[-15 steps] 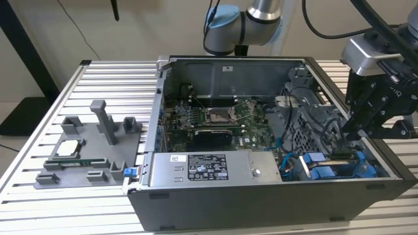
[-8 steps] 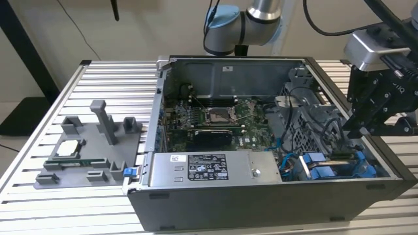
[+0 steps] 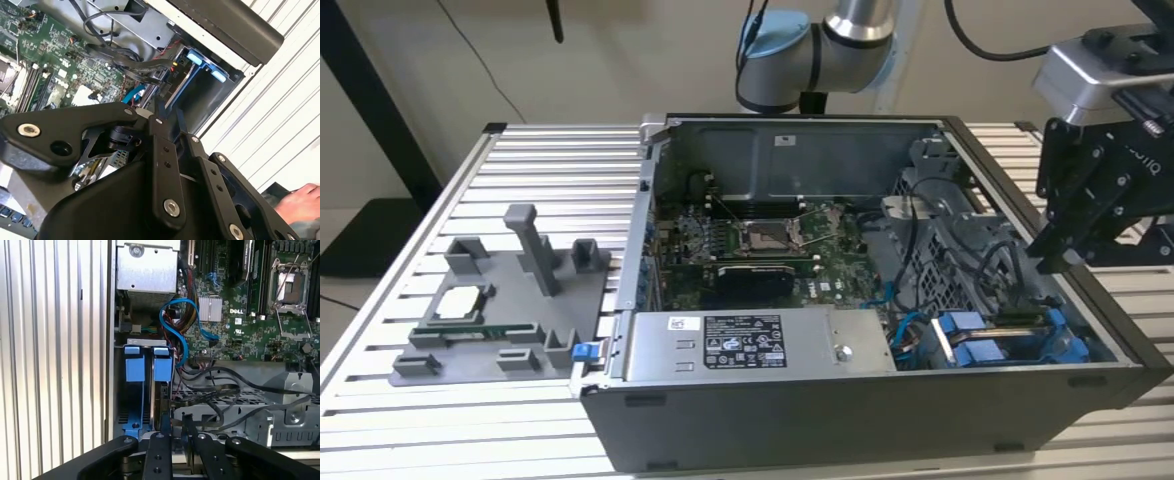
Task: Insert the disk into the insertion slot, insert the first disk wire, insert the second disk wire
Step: 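Insert the second disk wire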
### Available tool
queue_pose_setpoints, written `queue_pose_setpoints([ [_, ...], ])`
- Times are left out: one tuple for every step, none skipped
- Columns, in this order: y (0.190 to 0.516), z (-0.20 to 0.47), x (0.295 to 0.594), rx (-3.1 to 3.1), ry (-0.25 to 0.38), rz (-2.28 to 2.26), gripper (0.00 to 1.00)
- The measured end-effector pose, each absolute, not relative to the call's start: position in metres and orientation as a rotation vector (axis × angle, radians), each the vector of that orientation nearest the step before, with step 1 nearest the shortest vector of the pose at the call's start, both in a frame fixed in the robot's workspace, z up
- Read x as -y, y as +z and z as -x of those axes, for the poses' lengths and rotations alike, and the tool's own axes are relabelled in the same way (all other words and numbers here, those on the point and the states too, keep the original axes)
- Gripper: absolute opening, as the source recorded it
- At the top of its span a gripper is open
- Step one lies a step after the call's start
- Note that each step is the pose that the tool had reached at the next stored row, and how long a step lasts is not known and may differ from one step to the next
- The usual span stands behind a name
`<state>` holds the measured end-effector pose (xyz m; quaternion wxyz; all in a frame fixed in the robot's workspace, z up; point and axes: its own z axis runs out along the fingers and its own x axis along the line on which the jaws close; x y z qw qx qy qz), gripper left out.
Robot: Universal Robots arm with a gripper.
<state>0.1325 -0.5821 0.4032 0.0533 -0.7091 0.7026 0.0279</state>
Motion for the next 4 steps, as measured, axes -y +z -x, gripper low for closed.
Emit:
queue_pose_setpoints([
  [0.4035, -0.1325, 0.5821, -2.135, 0.085, 2.155, 1.00],
  [0.4038, -0.1325, 0.5821, -2.135, 0.085, 2.155, 1.00],
  [0.4042, -0.1325, 0.5821, -2.135, 0.085, 2.155, 1.00],
  [0.4044, -0.1325, 0.5821, -2.135, 0.085, 2.155, 1.00],
])
